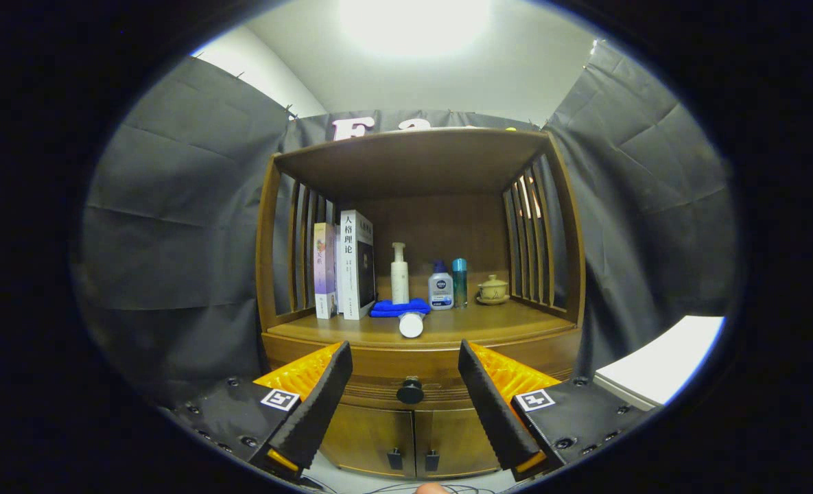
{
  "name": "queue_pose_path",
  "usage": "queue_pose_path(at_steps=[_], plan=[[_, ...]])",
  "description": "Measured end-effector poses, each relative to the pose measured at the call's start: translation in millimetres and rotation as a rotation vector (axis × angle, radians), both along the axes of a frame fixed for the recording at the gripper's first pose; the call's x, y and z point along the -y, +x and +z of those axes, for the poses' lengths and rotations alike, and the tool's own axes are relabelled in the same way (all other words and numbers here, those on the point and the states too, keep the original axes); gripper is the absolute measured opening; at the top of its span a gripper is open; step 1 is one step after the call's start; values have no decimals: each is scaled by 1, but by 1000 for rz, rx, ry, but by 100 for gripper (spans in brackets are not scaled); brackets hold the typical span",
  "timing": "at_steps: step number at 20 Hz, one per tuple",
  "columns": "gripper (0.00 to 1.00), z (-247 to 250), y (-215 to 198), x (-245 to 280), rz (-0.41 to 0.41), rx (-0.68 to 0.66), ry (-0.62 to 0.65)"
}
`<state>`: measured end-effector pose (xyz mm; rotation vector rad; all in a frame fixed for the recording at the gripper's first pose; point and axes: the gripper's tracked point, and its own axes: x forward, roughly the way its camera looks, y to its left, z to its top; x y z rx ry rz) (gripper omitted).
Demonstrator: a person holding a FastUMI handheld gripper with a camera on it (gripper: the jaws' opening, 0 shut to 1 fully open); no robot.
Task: Pull open the drawer, take out the items inside it, and place them on the countertop above the cabinet.
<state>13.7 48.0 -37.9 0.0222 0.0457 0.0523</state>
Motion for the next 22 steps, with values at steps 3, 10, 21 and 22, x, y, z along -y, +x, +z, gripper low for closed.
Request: queue_pose_path(at_steps=[3,10,21,22], plan=[[98,8,-14,5,10,-7,32],[98,32,-19,23,-18,31,67],[96,27,-23,29,-4,11,51],[96,26,-22,27,2,5,54]])
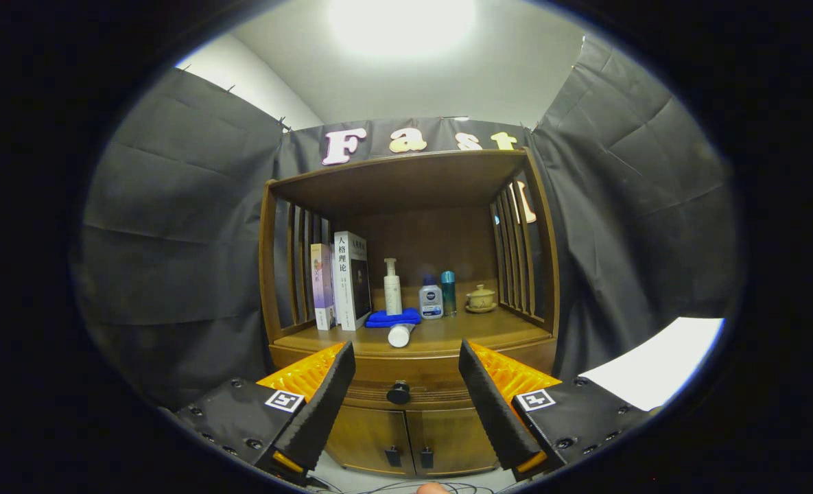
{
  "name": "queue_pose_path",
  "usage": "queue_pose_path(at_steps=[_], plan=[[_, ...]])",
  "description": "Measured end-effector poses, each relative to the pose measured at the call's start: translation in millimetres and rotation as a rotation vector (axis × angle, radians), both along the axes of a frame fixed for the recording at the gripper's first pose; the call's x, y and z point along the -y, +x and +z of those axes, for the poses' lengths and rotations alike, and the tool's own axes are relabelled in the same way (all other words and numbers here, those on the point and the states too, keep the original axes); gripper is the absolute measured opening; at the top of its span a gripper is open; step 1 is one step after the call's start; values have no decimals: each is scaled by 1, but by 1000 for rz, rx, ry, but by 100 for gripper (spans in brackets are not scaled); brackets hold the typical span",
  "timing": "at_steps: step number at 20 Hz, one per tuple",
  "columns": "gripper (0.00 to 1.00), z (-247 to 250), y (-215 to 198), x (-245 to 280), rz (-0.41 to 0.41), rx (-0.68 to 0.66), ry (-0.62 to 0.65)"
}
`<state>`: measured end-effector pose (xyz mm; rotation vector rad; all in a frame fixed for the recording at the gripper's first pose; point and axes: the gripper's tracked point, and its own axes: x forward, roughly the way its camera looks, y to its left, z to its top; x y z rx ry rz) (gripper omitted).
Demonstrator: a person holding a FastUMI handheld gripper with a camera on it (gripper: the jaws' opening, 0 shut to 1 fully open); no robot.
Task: Pull open the drawer, take out the items inside it, and place them on the countertop above the cabinet.
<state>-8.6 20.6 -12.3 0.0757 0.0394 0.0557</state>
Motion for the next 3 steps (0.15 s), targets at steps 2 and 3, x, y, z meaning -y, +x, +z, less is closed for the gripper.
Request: queue_pose_path(at_steps=[2,3], plan=[[96,3,1,-2,6,3,1],[96,5,0,0,3,9,-5]])
